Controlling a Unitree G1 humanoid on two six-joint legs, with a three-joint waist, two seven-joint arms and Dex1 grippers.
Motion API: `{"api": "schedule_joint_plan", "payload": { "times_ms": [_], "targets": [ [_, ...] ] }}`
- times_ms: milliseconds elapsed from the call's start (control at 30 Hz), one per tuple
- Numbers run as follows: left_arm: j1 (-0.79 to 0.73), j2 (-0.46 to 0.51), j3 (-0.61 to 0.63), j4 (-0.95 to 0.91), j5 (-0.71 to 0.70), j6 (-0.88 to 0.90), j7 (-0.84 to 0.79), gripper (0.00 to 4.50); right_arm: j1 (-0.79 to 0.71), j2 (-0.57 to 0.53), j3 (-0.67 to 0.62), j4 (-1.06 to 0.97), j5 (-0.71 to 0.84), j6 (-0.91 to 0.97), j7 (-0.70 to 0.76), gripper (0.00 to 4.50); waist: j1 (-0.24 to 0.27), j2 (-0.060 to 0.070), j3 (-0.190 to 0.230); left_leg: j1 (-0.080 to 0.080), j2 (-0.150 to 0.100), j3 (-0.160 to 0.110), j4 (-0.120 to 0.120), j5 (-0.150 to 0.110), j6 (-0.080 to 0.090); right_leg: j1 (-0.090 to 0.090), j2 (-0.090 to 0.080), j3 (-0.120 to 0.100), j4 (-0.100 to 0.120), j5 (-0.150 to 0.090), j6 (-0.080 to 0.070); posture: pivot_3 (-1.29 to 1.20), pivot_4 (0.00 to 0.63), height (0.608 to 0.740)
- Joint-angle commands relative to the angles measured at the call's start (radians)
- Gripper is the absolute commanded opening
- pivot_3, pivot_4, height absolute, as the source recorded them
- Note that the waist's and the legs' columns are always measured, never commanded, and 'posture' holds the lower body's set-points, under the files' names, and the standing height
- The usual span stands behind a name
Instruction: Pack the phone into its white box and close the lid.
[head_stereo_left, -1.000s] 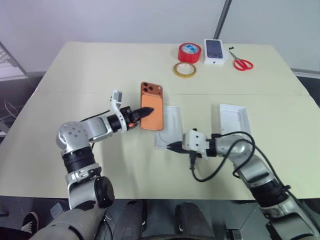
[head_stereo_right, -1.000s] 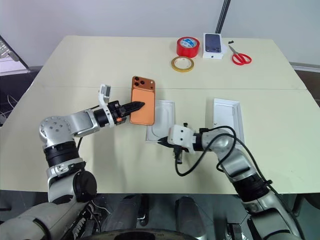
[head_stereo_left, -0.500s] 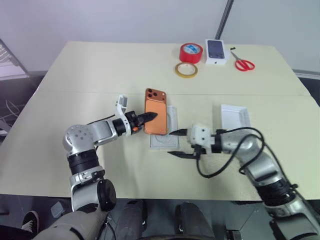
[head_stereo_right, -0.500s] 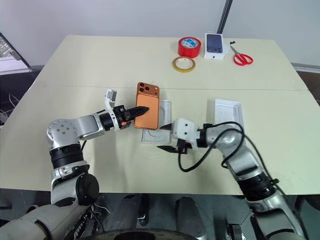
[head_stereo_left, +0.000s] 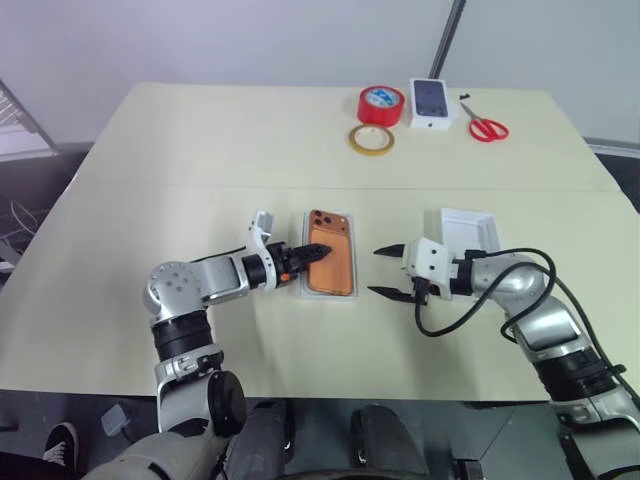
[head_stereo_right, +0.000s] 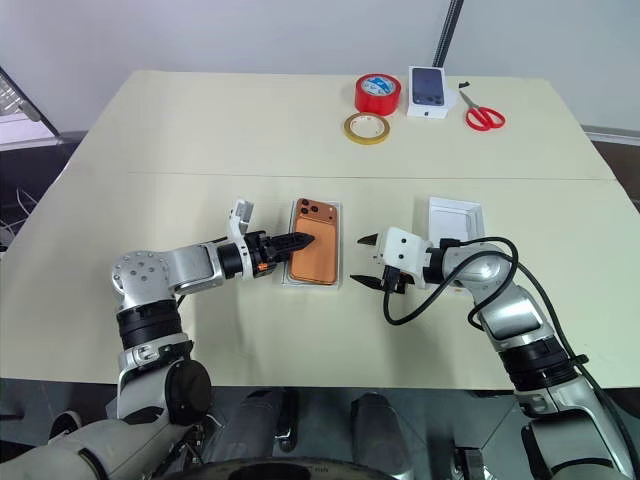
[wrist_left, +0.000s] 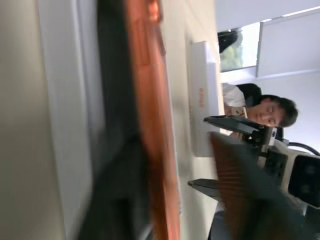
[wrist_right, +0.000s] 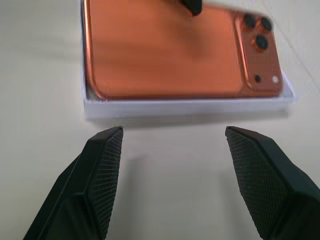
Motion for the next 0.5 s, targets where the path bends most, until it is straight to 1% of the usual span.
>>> {"api": "schedule_joint_plan", "payload": {
  "times_ms": [33,100,167,233,333,433,500],
  "targets": [
    [-0.036,0.006,-0.001,-0.052,-0.015,0.001,0.014,4.20,-0.003,0.002,-0.013,0.006,-0.009,-0.028,-0.013,3.43,-0.001,0.000,0.000,0.000,0.000,0.000,0.000,0.000,0.000,0.000,0.000,0.000,0.000,0.000,0.000,0.00,0.150,0.728],
    [-0.044,0.001,0.006,-0.064,-0.026,0.021,0.014,4.20,-0.007,0.007,-0.011,0.008,-0.009,-0.026,-0.016,3.43,-0.001,0.000,0.000,0.000,0.000,0.000,0.000,0.000,0.000,0.000,0.000,0.000,0.000,0.000,0.000,0.00,0.150,0.728],
    [-0.042,0.012,-0.013,-0.086,-0.024,0.025,0.009,4.20,-0.013,0.014,-0.009,0.010,-0.011,-0.025,-0.017,3.43,-0.002,0.000,0.000,0.000,0.000,0.000,0.000,0.000,0.000,0.000,0.000,0.000,0.000,0.000,0.000,0.00,0.150,0.728],
    [-0.038,0.044,-0.041,-0.116,-0.045,0.051,0.002,4.20,-0.019,0.022,-0.006,0.015,-0.014,-0.025,-0.019,3.43,-0.003,0.000,0.000,0.000,0.000,0.000,0.000,0.000,0.000,-0.001,0.000,0.000,0.000,0.000,0.000,0.00,0.150,0.728],
    [-0.032,0.074,-0.049,-0.111,-0.086,0.062,0.016,4.20,-0.026,0.028,-0.004,0.024,-0.018,-0.029,-0.019,3.43,-0.004,0.000,0.000,0.000,0.000,0.000,0.000,0.000,0.000,0.000,0.001,0.000,0.000,0.000,0.000,0.00,0.150,0.728],
    [-0.018,0.128,-0.086,-0.123,-0.114,0.062,0.014,4.20,-0.034,0.033,-0.003,0.036,-0.022,-0.036,-0.018,3.43,-0.004,0.000,0.000,0.000,0.000,0.000,0.000,0.000,0.000,-0.001,0.001,0.000,0.000,0.000,0.000,0.00,0.150,0.728],
    [-0.017,0.155,-0.084,-0.126,-0.133,0.062,0.018,4.20,-0.039,0.037,-0.001,0.041,-0.027,-0.040,-0.021,3.43,-0.003,0.000,0.000,0.000,0.000,0.000,0.000,0.000,0.000,-0.001,0.001,0.000,0.000,0.000,0.000,0.00,0.150,0.728]
  ]
}}
